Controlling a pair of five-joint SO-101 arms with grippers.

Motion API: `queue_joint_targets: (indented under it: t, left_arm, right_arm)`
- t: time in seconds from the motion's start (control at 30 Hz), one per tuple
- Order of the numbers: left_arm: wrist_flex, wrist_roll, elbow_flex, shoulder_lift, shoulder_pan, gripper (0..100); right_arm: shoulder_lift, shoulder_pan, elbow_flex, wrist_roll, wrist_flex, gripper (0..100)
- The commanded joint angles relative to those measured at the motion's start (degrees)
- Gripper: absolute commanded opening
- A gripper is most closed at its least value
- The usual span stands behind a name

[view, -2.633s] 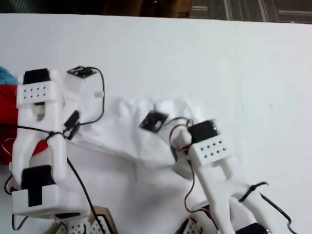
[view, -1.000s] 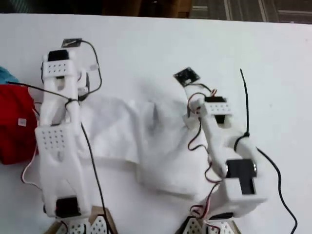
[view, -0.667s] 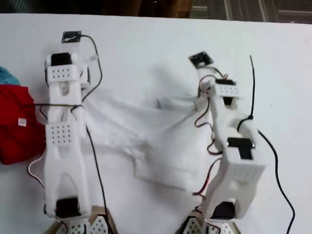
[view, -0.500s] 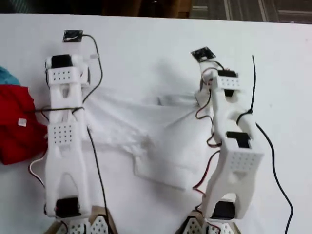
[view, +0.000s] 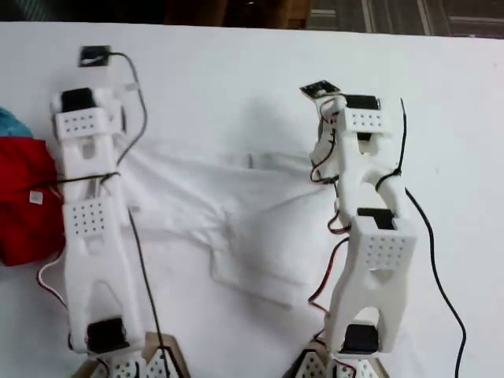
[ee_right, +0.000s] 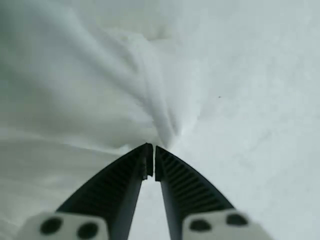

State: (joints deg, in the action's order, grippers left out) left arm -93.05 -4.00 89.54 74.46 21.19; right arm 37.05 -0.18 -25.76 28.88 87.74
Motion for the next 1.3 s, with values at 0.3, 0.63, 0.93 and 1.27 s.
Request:
queue_joint_targets:
  t: [0.3,0.63,0.93,1.27]
  left_arm:
    - [-9.8,-0.2,-8.3,-17.1,3.9,17]
    - [-8.4,-0.5,-63.0,-46.2,3.8,17]
    - [-5.1,-0.5,-75.3,-48.2,7.8,17]
    - [-2.0,-0.5,-75.8,-47.8,7.6,17]
  right_arm:
    - [-14.3,0.7,-8.6,0.0,10.8,1.8]
    - [-22.5,2.3,-5.2,3.4,13.6,1.8]
    - [-35.5,2.0,10.5,3.2,13.5,1.8]
    - [-46.5,2.2,21.9,3.3,12.2,1.8]
